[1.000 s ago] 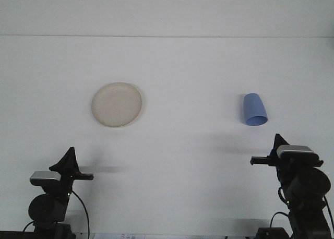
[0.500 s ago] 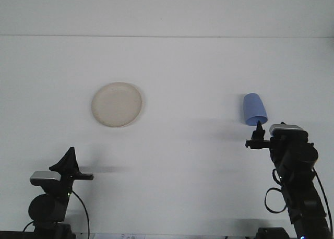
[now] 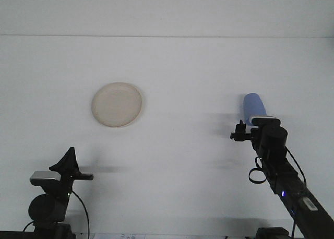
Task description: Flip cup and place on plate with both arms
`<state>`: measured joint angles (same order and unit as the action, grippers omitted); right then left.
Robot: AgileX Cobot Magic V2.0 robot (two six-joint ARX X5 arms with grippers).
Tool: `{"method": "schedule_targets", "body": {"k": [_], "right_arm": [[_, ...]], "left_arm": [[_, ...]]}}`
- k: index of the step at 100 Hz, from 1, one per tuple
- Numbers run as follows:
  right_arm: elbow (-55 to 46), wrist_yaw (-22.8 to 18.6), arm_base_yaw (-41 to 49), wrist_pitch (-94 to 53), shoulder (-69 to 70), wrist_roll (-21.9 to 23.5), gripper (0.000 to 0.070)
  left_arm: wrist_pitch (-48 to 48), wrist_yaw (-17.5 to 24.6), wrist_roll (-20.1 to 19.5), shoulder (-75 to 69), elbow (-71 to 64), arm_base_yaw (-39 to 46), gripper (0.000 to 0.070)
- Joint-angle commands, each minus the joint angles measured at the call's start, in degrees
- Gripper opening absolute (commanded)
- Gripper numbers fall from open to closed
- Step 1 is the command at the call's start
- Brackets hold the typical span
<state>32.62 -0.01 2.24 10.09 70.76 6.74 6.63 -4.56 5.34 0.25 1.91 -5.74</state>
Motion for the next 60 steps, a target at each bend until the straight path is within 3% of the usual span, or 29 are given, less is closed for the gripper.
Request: {"method": "schedule_targets", "body": {"k": [1,34,37,44,51,60], "right_arm": [[0.3,0.0,0.1,3.8,3.7,1.4,0.0496],[1.1,-1.5,0.0,24.1,18.2,2.3,0.0477],[1.3,-1.5,-0.1,25.0,19.2,2.3,0.0444],[1.9,-1.5,-0.1,26.0,20.9,2.3,0.0284],[2.1,-1.5,-0.1,26.4,22.1,2.3,0.0000],[2.1,-1.5,-0.1,26.3,22.3,2.5,0.0004]], "left_arm": [[0.7,0.1,0.1,-0.1,-1.1,0.1,0.0012],[0.7,0.1,0.1,-0.1,-1.1,0.1,0.0012],[0.7,0.1,0.1,-0.1,-1.1,0.1,0.0012],[0.7,0.1,0.1,-0.1,-1.1,0.1,0.0012],[0.7,0.1,0.1,-0.1,-1.1,0.1,0.0012],[0.7,0.1,0.1,-0.1,-1.1,0.1,0.0012]]}}
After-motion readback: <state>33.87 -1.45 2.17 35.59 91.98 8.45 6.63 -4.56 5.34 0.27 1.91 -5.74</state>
